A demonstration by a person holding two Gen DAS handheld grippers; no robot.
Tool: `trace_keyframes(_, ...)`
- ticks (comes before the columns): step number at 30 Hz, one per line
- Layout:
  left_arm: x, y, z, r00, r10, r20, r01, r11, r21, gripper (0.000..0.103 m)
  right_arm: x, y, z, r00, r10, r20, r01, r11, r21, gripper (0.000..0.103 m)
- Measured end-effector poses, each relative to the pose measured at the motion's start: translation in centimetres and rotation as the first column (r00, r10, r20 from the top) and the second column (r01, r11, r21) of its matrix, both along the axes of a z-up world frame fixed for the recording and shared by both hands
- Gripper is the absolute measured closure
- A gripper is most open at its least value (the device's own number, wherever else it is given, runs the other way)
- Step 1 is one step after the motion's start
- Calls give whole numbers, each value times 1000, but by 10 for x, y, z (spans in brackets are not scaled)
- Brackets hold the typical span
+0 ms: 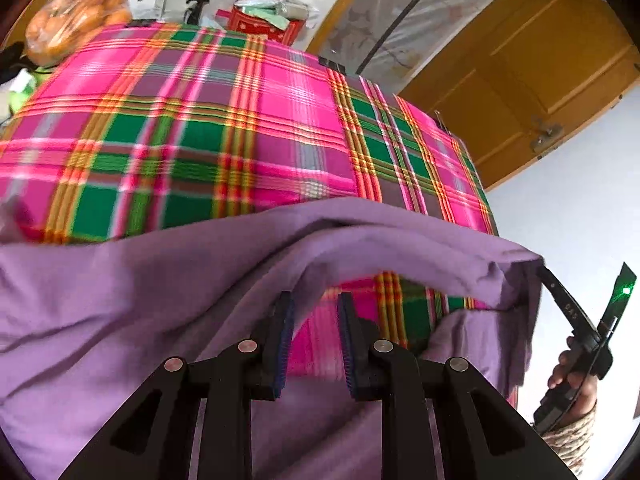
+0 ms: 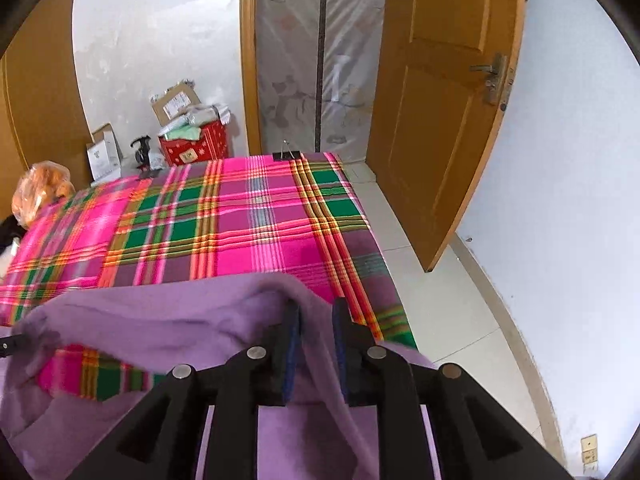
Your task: Fold clothes
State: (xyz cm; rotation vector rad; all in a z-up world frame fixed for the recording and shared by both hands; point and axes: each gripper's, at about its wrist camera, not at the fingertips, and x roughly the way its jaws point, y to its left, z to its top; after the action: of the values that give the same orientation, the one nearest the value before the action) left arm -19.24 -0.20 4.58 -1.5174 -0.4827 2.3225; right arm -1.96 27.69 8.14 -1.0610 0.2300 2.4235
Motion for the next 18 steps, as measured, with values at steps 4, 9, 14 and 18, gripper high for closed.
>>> trace_keyframes(4,32,-28,7,1000,22,-17,-22,1000,-4,81,30,-22,12,1000,20,-24,-20,1000,-11,86)
trace_keyframes(9,82,-77,3,996,89,-13,-89,995,-45,81,69,-64,9,996,81,-47,-83,996,-42,78)
trace_keyframes(14,133,-128,-8,985,171,12,-170,984,-46,81,95,-101,-19,992,117,-34,-121,984,-134,78)
trace_keyframes(18,173,-161,-17,965,264,13,-264,965,4,81,115,-126,-40,990,121,-70,-134,966,-222,77)
